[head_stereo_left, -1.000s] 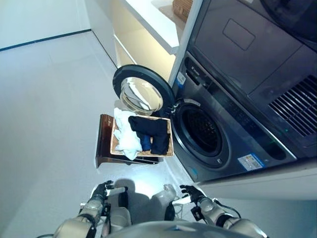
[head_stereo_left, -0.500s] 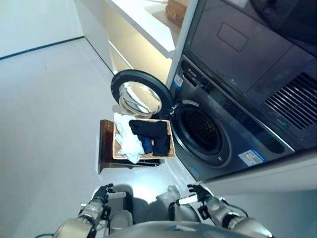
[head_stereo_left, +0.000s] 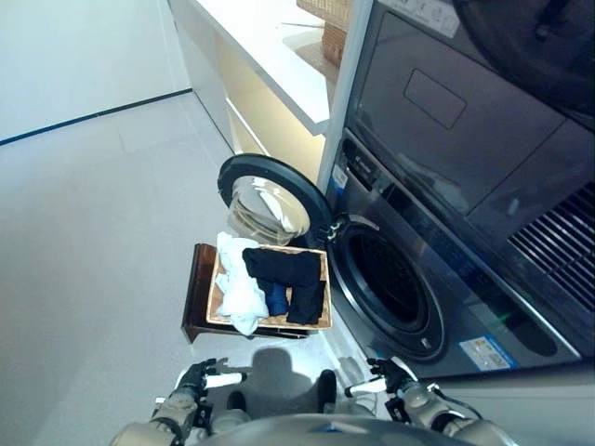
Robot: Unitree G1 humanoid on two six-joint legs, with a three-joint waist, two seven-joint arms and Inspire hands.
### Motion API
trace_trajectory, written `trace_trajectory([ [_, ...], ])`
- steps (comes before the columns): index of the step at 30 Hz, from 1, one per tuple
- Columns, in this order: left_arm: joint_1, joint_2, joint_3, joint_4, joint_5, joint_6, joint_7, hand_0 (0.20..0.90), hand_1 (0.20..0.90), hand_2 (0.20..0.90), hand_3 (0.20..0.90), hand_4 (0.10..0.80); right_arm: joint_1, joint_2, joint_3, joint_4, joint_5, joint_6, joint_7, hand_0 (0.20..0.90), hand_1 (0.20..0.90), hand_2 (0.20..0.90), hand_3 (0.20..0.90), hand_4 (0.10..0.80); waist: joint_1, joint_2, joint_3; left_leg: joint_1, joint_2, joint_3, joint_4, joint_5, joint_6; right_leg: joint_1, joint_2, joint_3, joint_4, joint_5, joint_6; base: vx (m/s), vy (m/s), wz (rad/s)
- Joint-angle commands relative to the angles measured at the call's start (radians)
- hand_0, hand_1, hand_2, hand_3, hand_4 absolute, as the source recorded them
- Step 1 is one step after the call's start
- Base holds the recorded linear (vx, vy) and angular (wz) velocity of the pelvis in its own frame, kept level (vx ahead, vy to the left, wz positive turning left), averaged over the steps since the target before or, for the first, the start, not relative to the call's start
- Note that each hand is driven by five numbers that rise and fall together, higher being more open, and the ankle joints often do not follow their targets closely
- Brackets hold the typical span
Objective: Pick up the clothes and place them into the washing machine
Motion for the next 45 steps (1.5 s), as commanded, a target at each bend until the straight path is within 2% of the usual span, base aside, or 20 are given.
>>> trace_trajectory([
  [1, -0.074, 0.004, -0.007, 0.026, -0.003, -0.024, 0.002, 0.9, 0.9, 0.9, 0.9, 0.8, -0.059, -0.005, 0.027, 0.023, -0.03, -0.019, -0.019, 0.9, 0.9, 0.9, 0.9, 0.8, -0.004, -0.002, 0.013, -0.006, -0.002, -0.01, -0.007, -0.001, -0.041, -0.052, -0.045, 0.046, 0.11, -0.016, 0.037, 0.051, -0.087, 0.02],
  [4, -0.07, 0.009, -0.003, 0.021, -0.003, -0.025, 0.006, 0.9, 0.9, 0.9, 0.9, 0.8, -0.069, -0.002, 0.048, -0.002, -0.039, -0.026, -0.024, 0.9, 0.9, 0.9, 0.9, 0.8, 0.002, 0.001, 0.02, 0.015, 0.023, 0.0, -0.006, 0.018, -0.055, -0.042, -0.022, 0.053, 0.12, -0.041, 0.018, 0.086, -0.149, 0.01],
  [6, -0.075, 0.011, -0.007, 0.009, 0.0, -0.025, 0.009, 0.9, 0.9, 0.9, 0.9, 0.8, -0.074, -0.002, 0.061, -0.03, -0.037, -0.034, -0.029, 0.9, 0.9, 0.9, 0.9, 0.8, 0.008, -0.016, 0.042, -0.043, 0.042, -0.01, 0.142, 0.011, -0.064, -0.015, -0.018, 0.049, 0.123, -0.058, -0.001, 0.045, -0.184, 0.02],
  [7, -0.088, 0.009, -0.015, -0.003, -0.005, -0.029, 0.023, 0.9, 0.9, 0.9, 0.9, 0.8, -0.08, -0.007, 0.063, -0.046, -0.033, -0.038, -0.039, 0.9, 0.9, 0.9, 0.9, 0.8, 0.012, -0.026, 0.066, -0.099, 0.038, -0.046, 0.228, 0.027, -0.064, -0.006, -0.023, 0.044, 0.124, -0.057, -0.009, -0.056, -0.143, 0.15],
  [8, -0.101, 0.002, -0.03, -0.017, -0.005, -0.032, 0.027, 0.9, 0.9, 0.9, 0.9, 0.8, -0.086, -0.009, 0.072, -0.055, -0.037, -0.041, -0.041, 0.9, 0.9, 0.9, 0.9, 0.8, 0.019, -0.037, 0.086, -0.146, 0.01, -0.093, 0.269, 0.035, -0.061, -0.005, -0.028, 0.04, 0.124, -0.059, -0.011, -0.086, -0.101, 0.27],
  [9, -0.113, -0.001, -0.052, -0.02, 0.008, -0.034, 0.029, 0.9, 0.9, 0.9, 0.9, 0.8, -0.096, -0.011, 0.085, -0.056, -0.047, -0.039, -0.041, 0.9, 0.9, 0.9, 0.9, 0.8, 0.022, -0.048, 0.093, -0.183, -0.012, -0.122, 0.248, 0.032, -0.052, -0.004, -0.038, 0.037, 0.119, -0.059, -0.009, -0.027, -0.03, 0.48],
  [10, -0.115, -0.001, -0.058, -0.018, 0.013, -0.035, 0.032, 0.9, 0.9, 0.9, 0.9, 0.8, -0.102, -0.011, 0.093, -0.059, -0.057, -0.038, -0.044, 0.9, 0.9, 0.9, 0.9, 0.8, 0.019, -0.047, 0.088, -0.203, -0.011, -0.124, 0.186, 0.047, -0.045, -0.004, -0.044, 0.032, 0.114, -0.061, -0.001, 0.031, 0.038, 0.46],
  [12, -0.113, 0.0, -0.048, -0.018, 0.001, -0.034, 0.048, 0.9, 0.9, 0.9, 0.9, 0.8, -0.112, -0.018, 0.096, -0.067, -0.076, -0.039, -0.07, 0.9, 0.9, 0.9, 0.9, 0.8, 0.035, -0.029, 0.083, -0.226, 0.005, -0.112, 0.064, 0.112, -0.045, -0.008, -0.035, 0.038, 0.113, -0.066, 0.005, 0.085, 0.14, 0.24],
  [13, -0.104, -0.001, -0.046, -0.011, 0.001, -0.035, 0.05, 0.9, 0.9, 0.9, 0.9, 0.8, -0.118, -0.023, 0.1, -0.074, -0.095, -0.044, -0.077, 0.9, 0.9, 0.9, 0.9, 0.8, 0.032, -0.013, 0.072, -0.171, 0.019, -0.082, 0.0, 0.1, -0.044, -0.012, -0.027, 0.046, 0.117, -0.076, 0.014, 0.088, 0.147, 0.07],
  [15, -0.104, -0.003, -0.05, -0.004, 0.007, -0.038, 0.05, 0.9, 0.9, 0.9, 0.9, 0.8, -0.121, -0.023, 0.1, -0.062, -0.103, -0.04, -0.077, 0.9, 0.9, 0.9, 0.9, 0.8, 0.027, -0.004, 0.066, -0.165, 0.018, -0.071, -0.007, 0.1, -0.044, -0.009, -0.035, 0.046, 0.112, -0.077, 0.015, 0.06, 0.156, -0.3],
  [18, -0.107, 0.007, -0.045, -0.01, 0.006, -0.044, 0.055, 0.9, 0.9, 0.9, 0.9, 0.8, -0.141, -0.005, 0.098, -0.044, -0.089, -0.034, -0.077, 0.9, 0.9, 0.9, 0.9, 0.8, 0.034, 0.002, 0.055, -0.14, -0.002, -0.046, -0.007, 0.076, -0.037, -0.017, -0.062, 0.058, 0.105, -0.061, 0.025, 0.033, 0.141, -0.19],
  [21, -0.109, 0.006, -0.053, -0.01, 0.021, -0.042, 0.059, 0.9, 0.9, 0.9, 0.9, 0.8, -0.148, 0.003, 0.119, -0.046, -0.119, -0.031, -0.085, 0.9, 0.9, 0.9, 0.9, 0.8, 0.04, -0.001, 0.058, -0.131, -0.002, -0.028, -0.007, 0.071, -0.037, -0.014, -0.073, 0.053, 0.099, -0.055, 0.031, 0.023, 0.071, -0.2],
  [28, -0.093, 0.0, -0.054, -0.013, 0.026, -0.046, 0.083, 0.9, 0.9, 0.9, 0.9, 0.8, -0.187, -0.002, 0.148, -0.111, -0.182, -0.034, -0.131, 0.9, 0.9, 0.9, 0.9, 0.8, 0.048, -0.001, 0.071, -0.128, -0.001, -0.023, -0.007, 0.068, -0.039, -0.01, -0.078, 0.054, 0.078, -0.039, 0.04, 0.018, 0.015, -0.01],
  [36, -0.075, -0.005, -0.055, -0.03, 0.031, -0.054, 0.122, 0.9, 0.9, 0.9, 0.9, 0.8, -0.307, -0.088, 0.18, -0.29, -0.326, -0.029, -0.234, 0.9, 0.9, 0.9, 0.9, 0.8, 0.057, 0.005, 0.088, -0.162, 0.013, -0.034, -0.007, 0.08, -0.047, -0.032, -0.07, 0.044, 0.064, -0.026, 0.045, -0.007, -0.004, 0.01],
  [45, -0.074, -0.019, -0.066, -0.036, 0.025, -0.057, 0.148, 0.9, 0.9, 0.9, 0.9, 0.8, -0.419, -0.103, 0.219, -0.339, -0.41, -0.014, -0.289, 0.9, 0.9, 0.9, 0.9, 0.8, 0.08, 0.006, 0.094, -0.186, 0.018, -0.046, -0.007, 0.085, -0.05, -0.049, -0.07, 0.034, 0.074, -0.025, 0.048, 0.0, -0.007, 0.05],
])
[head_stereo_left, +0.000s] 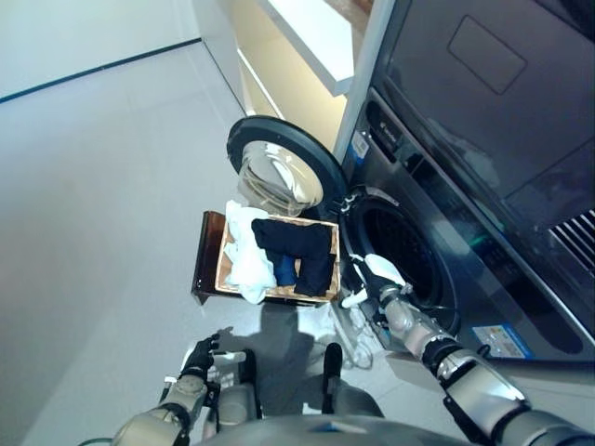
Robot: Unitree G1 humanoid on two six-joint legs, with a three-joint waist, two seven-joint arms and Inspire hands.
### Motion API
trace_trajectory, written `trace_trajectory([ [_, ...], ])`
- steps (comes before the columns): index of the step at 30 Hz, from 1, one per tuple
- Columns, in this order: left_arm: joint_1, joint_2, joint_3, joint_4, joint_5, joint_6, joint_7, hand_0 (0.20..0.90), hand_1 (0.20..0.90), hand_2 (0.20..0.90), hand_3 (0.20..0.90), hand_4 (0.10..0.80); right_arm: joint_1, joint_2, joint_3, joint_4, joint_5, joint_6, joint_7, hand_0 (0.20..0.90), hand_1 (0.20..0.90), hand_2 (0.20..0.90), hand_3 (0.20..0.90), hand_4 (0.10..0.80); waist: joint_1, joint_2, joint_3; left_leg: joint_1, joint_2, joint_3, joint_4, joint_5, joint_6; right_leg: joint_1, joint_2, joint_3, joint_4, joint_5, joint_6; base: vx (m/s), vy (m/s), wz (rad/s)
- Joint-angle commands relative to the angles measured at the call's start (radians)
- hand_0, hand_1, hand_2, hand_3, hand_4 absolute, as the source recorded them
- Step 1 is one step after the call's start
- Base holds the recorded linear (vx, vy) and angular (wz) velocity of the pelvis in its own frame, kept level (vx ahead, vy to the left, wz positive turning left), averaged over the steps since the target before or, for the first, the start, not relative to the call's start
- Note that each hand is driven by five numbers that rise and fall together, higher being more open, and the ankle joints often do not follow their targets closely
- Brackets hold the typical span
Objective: Pick up the clothes and place them into the washing machine
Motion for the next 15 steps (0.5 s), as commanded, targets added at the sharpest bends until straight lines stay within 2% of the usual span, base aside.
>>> trace_trajectory([
  [1, -0.046, -0.017, -0.038, 0.008, 0.008, -0.033, 0.033, 0.9, 0.9, 0.9, 0.9, 0.8, -0.15, -0.028, 0.024, -0.071, -0.035, -0.016, -0.086, 0.9, 0.9, 0.9, 0.9, 0.8, 0.038, 0.003, 0.006, -0.062, 0.061, -0.024, -0.009, 0.039, -0.085, 0.004, -0.026, 0.047, 0.084, -0.033, 0.032, 0.0, 0.0, 0.0],
  [11, -0.072, -0.015, -0.061, -0.002, -0.012, -0.034, 0.055, 0.9, 0.9, 0.9, 0.9, 0.8, -0.279, -0.006, 0.088, -0.057, -0.069, 0.006, -0.097, 0.9, 0.9, 0.9, 0.9, 0.8, 0.063, 0.002, 0.044, -0.107, 0.069, -0.034, -0.009, 0.057, -0.082, -0.06, -0.022, 0.038, 0.143, -0.043, 0.033, -0.02, 0.001, 0.02],
  [15, -0.078, -0.016, -0.08, -0.017, -0.03, -0.04, 0.068, 0.9, 0.9, 0.9, 0.9, 0.8, -0.346, -0.01, 0.097, -0.009, -0.068, 0.016, -0.118, 0.9, 0.9, 0.9, 0.9, 0.8, 0.081, 0.016, 0.076, -0.15, 0.064, -0.052, -0.009, 0.072, -0.08, -0.102, -0.027, 0.025, 0.174, -0.047, 0.033, -0.046, 0.016, 0.11],
])
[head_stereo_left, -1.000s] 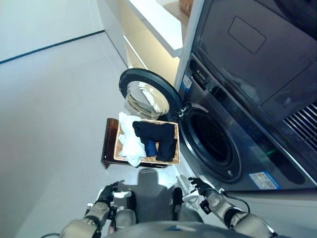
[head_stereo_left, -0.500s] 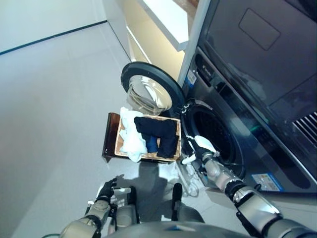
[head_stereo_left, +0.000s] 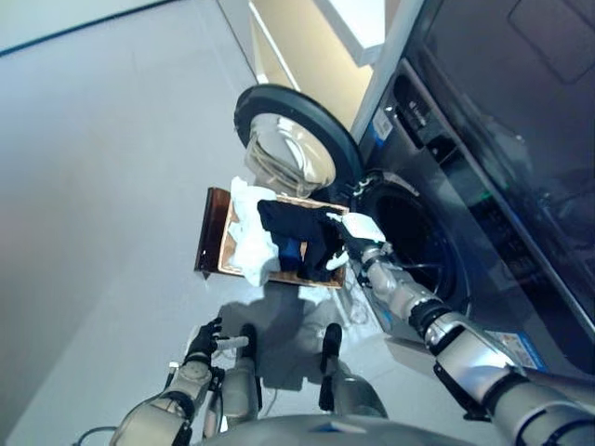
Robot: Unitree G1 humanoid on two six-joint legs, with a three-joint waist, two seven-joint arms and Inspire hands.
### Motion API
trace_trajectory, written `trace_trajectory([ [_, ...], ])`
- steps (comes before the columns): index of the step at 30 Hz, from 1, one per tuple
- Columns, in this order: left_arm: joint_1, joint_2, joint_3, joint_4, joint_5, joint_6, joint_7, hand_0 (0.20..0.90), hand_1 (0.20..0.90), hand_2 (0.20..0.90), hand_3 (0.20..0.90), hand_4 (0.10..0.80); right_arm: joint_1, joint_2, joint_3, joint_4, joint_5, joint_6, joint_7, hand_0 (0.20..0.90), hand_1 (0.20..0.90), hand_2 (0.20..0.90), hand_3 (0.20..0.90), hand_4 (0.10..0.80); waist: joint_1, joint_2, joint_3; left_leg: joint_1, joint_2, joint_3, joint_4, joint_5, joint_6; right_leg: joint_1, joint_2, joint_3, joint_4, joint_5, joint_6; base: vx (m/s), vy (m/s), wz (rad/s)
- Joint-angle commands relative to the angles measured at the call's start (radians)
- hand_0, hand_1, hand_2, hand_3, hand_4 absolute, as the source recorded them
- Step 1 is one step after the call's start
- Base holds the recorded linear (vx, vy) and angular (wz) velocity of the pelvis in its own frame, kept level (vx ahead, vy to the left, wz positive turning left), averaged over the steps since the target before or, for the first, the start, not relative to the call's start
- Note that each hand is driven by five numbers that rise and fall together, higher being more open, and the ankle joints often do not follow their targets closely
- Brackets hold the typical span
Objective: Pick up the clothes and place them into the washing machine
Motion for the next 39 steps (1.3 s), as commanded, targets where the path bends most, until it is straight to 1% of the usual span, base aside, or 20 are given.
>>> trace_trajectory([
  [1, -0.027, -0.013, -0.065, 0.02, -0.018, -0.038, 0.036, 0.9, 0.9, 0.9, 0.9, 0.8, -0.154, -0.02, -0.004, 0.011, -0.019, -0.005, -0.086, 0.9, 0.9, 0.9, 0.9, 0.8, 0.031, 0.015, -0.004, -0.073, 0.054, -0.027, -0.022, 0.066, -0.071, -0.045, -0.037, 0.032, 0.166, -0.049, 0.038, -0.019, 0.017, 0.17],
  [5, -0.02, -0.019, -0.072, 0.016, -0.042, -0.044, 0.047, 0.9, 0.9, 0.9, 0.9, 0.8, -0.234, -0.044, 0.0, 0.028, -0.018, 0.004, -0.104, 0.9, 0.9, 0.9, 0.9, 0.8, 0.046, 0.023, 0.016, -0.118, 0.041, -0.045, -0.022, 0.076, -0.072, -0.074, -0.049, 0.018, 0.156, -0.037, 0.043, -0.017, 0.024, 0.15],
  [8, -0.02, -0.022, -0.076, 0.012, -0.053, -0.047, 0.054, 0.9, 0.9, 0.9, 0.9, 0.8, -0.261, -0.049, 0.001, 0.039, -0.011, 0.004, -0.115, 0.9, 0.9, 0.9, 0.9, 0.8, 0.053, 0.025, 0.023, -0.138, 0.035, -0.051, -0.022, 0.081, -0.071, -0.086, -0.053, 0.017, 0.152, -0.031, 0.045, -0.016, 0.023, 0.04],
  [11, -0.03, -0.022, -0.071, -0.005, -0.088, -0.06, 0.071, 0.9, 0.9, 0.9, 0.9, 0.8, -0.309, -0.057, 0.007, 0.041, -0.018, 0.013, -0.132, 0.9, 0.9, 0.9, 0.9, 0.8, 0.062, 0.03, 0.046, -0.17, 0.026, -0.061, -0.022, 0.087, -0.073, -0.107, -0.058, 0.012, 0.149, -0.02, 0.046, -0.022, 0.021, 0.09],
  [19, -0.035, -0.022, -0.064, -0.028, -0.138, -0.08, 0.091, 0.9, 0.9, 0.9, 0.9, 0.8, -0.374, -0.093, -0.008, 0.017, -0.016, 0.023, -0.184, 0.9, 0.9, 0.9, 0.9, 0.8, 0.072, 0.026, 0.067, -0.221, 0.009, -0.073, -0.022, 0.093, -0.07, -0.137, -0.065, 0.009, 0.12, 0.01, 0.053, -0.012, 0.008, 0.04],
  [23, -0.037, -0.02, -0.065, -0.033, -0.146, -0.084, 0.095, 0.9, 0.9, 0.9, 0.9, 0.8, -0.395, -0.097, -0.011, 0.004, -0.01, 0.022, -0.196, 0.9, 0.9, 0.9, 0.9, 0.8, 0.076, 0.024, 0.069, -0.23, 0.006, -0.075, -0.022, 0.093, -0.068, -0.144, -0.067, 0.01, 0.114, 0.016, 0.054, -0.004, 0.008, 0.0],
  [27, -0.041, -0.015, -0.06, -0.042, -0.164, -0.091, 0.102, 0.9, 0.9, 0.9, 0.9, 0.8, -0.427, -0.1, 0.008, -0.005, -0.02, 0.023, -0.196, 0.9, 0.9, 0.9, 0.9, 0.8, 0.082, 0.021, 0.076, -0.245, -0.001, -0.081, -0.022, 0.095, -0.066, -0.157, -0.067, 0.013, 0.113, 0.021, 0.053, -0.013, 0.008, -0.04],
  [39, -0.033, -0.01, -0.065, -0.104, -0.214, -0.125, 0.107, 0.9, 0.9, 0.9, 0.9, 0.8, -0.447, -0.108, 0.016, 0.003, -0.021, 0.025, -0.207, 0.9, 0.9, 0.9, 0.9, 0.8, 0.092, 0.021, 0.103, -0.291, -0.008, -0.098, -0.022, 0.106, -0.063, -0.191, -0.061, 0.011, 0.106, 0.031, 0.054, -0.003, 0.0, 0.0],
])
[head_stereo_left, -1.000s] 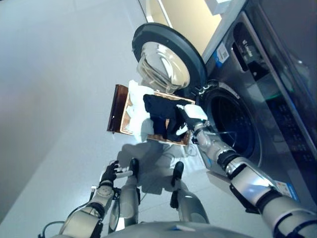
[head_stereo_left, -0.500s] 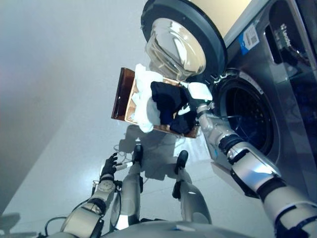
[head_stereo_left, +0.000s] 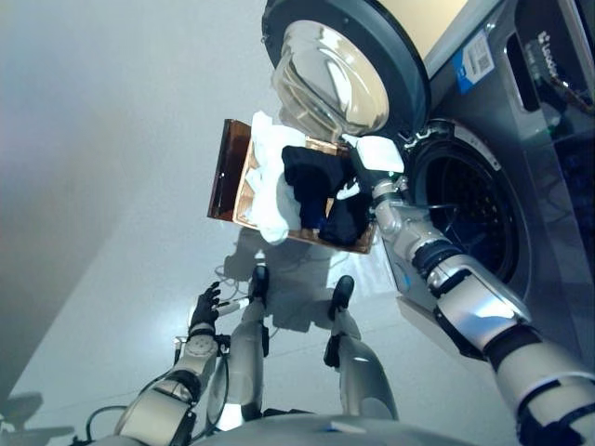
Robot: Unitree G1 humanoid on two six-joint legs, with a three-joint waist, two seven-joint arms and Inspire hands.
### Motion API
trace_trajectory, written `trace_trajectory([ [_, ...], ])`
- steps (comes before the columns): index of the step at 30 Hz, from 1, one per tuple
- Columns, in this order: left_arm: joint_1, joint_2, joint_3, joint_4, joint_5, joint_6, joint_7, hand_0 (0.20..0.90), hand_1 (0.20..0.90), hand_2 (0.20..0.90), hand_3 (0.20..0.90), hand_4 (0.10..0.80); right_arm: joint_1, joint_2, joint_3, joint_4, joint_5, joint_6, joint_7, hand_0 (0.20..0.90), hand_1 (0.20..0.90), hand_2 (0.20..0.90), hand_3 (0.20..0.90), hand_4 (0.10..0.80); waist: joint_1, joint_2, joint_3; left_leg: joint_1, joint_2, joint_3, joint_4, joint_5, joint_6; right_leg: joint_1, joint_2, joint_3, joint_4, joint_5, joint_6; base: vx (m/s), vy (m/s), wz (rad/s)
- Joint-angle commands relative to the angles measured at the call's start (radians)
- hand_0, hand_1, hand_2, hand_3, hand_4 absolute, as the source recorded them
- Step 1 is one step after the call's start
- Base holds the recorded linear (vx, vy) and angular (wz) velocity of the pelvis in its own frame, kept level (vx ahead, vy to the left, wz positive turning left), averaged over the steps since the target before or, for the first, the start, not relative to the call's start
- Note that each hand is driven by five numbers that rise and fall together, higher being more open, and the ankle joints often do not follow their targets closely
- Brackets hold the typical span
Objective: Pick up the clothes and place them into the washing machine
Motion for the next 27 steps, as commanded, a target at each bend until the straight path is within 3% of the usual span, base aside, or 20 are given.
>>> trace_trajectory([
  [1, 0.02, 0.0, -0.064, -0.015, -0.049, -0.038, 0.034, 0.9, 0.9, 0.9, 0.9, 0.8, -0.139, -0.053, 0.013, -0.054, -0.021, -0.017, -0.075, 0.9, 0.9, 0.9, 0.9, 0.8, 0.035, 0.002, -0.02, -0.088, -0.002, -0.05, -0.051, 0.09, -0.062, -0.023, -0.056, 0.034, 0.105, 0.02, 0.057, 0.0, 0.0, 0.0],
  [7, 0.014, -0.005, -0.067, -0.022, -0.062, -0.039, 0.037, 0.9, 0.9, 0.9, 0.9, 0.8, -0.145, -0.035, 0.014, -0.044, -0.021, -0.016, -0.08, 0.9, 0.9, 0.9, 0.9, 0.8, 0.041, 0.001, -0.007, -0.106, -0.007, -0.06, -0.051, 0.095, -0.06, -0.033, -0.058, 0.025, 0.1, 0.024, 0.058, 0.0, 0.0, 0.0],
  [16, -0.012, -0.008, -0.062, -0.012, -0.06, -0.037, 0.057, 0.9, 0.9, 0.9, 0.9, 0.8, -0.108, 0.064, 0.028, -0.023, -0.015, -0.023, -0.065, 0.9, 0.9, 0.9, 0.9, 0.8, 0.044, 0.0, 0.0, -0.101, -0.011, -0.068, -0.051, 0.094, -0.059, -0.019, -0.057, 0.022, 0.095, 0.016, 0.055, 0.0, 0.0, 0.0],
  [27, -0.013, 0.002, -0.055, -0.073, -0.129, -0.067, 0.064, 0.9, 0.9, 0.9, 0.9, 0.8, -0.148, 0.09, 0.032, 0.001, -0.002, -0.019, -0.076, 0.9, 0.9, 0.9, 0.9, 0.8, 0.054, -0.002, 0.026, -0.138, -0.01, -0.078, -0.051, 0.105, -0.062, -0.05, -0.049, 0.013, 0.096, 0.021, 0.056, -0.013, -0.004, 0.01],
])
